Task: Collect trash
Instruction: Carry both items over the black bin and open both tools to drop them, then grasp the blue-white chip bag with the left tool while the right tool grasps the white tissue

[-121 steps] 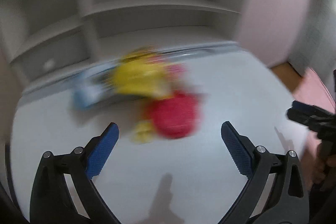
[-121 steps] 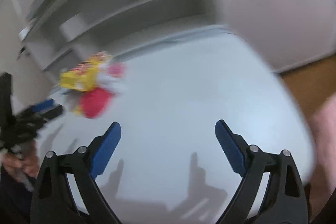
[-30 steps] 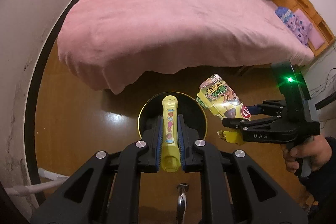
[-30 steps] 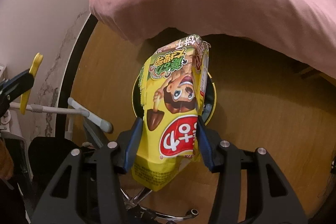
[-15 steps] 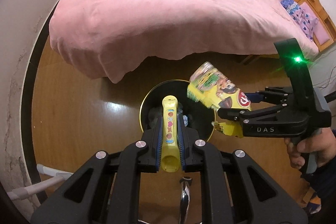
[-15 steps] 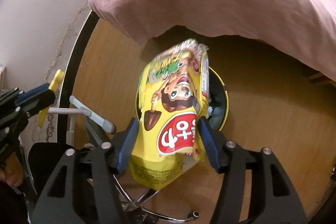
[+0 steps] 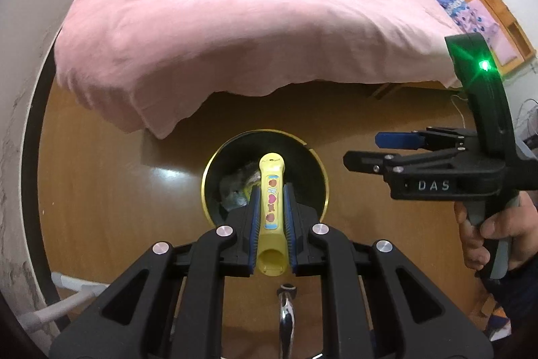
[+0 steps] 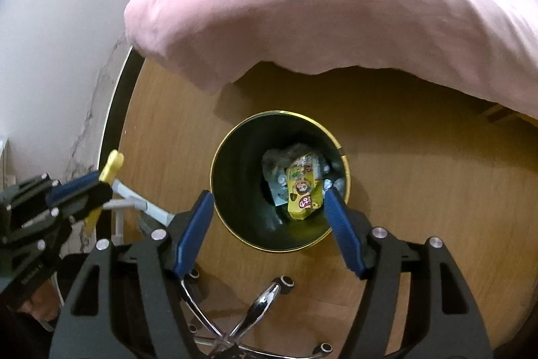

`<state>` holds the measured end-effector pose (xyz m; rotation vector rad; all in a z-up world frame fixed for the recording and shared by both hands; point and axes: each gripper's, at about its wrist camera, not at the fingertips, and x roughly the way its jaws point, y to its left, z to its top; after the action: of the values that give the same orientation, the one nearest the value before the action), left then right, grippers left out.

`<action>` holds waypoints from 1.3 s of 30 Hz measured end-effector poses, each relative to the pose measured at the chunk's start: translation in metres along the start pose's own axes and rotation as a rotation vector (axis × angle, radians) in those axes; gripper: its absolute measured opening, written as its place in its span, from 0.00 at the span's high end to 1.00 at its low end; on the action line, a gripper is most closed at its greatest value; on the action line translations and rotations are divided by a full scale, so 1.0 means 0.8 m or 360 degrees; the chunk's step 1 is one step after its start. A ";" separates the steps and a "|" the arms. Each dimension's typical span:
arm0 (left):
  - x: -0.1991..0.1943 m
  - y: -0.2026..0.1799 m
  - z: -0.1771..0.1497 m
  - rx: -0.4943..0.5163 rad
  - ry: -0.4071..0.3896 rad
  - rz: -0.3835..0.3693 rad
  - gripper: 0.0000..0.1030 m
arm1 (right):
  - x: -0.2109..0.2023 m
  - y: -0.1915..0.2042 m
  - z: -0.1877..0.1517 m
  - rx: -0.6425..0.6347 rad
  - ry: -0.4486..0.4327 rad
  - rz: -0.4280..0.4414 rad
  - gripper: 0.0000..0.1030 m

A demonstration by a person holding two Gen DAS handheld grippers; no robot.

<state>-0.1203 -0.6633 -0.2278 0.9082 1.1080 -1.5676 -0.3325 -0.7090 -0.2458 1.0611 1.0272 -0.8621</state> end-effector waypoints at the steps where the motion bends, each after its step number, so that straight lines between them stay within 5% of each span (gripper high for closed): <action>1: -0.001 -0.006 0.002 0.0021 0.0003 0.0002 0.87 | -0.006 -0.003 0.000 0.0012 -0.0017 -0.0014 0.34; 2: -0.005 -0.012 0.006 0.0036 0.0004 0.0004 0.84 | -0.014 -0.006 0.000 0.0022 -0.0039 -0.0038 0.34; 4: -0.016 -0.018 0.008 0.0041 -0.0035 0.0010 0.45 | -0.034 -0.006 0.001 0.0033 -0.0091 -0.0073 0.34; 6: -0.036 -0.021 0.007 0.0050 -0.0123 0.0031 0.30 | -0.049 -0.004 0.001 0.0032 -0.0126 -0.0077 0.31; 9: -0.066 -0.021 0.000 0.0053 -0.0169 0.0079 0.29 | -0.076 0.011 0.000 -0.0003 -0.0195 -0.0091 0.30; 14: -0.157 -0.001 -0.040 -0.0012 -0.0343 0.0325 0.14 | -0.120 0.079 -0.012 -0.0177 -0.0278 -0.0047 0.24; 20: -0.302 0.058 -0.144 -0.0290 -0.0536 0.0701 0.10 | -0.159 0.242 -0.045 -0.0573 -0.0385 0.0118 0.18; 27: -0.468 0.155 -0.347 -0.0906 -0.0702 0.1064 0.09 | -0.158 0.483 -0.128 -0.1151 -0.0343 0.0380 0.18; 34: -0.574 0.213 -0.566 -0.1472 -0.0671 0.1449 0.09 | -0.141 0.700 -0.263 -0.1703 -0.0163 0.0644 0.18; 39: -0.610 0.233 -0.660 -0.1466 -0.0507 0.1749 0.09 | -0.120 0.809 -0.345 -0.1992 -0.0103 0.0690 0.18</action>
<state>0.1998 -0.0412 0.0205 0.4274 0.7246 -0.2002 0.1706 -0.2609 -0.0212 0.1408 0.9678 0.1696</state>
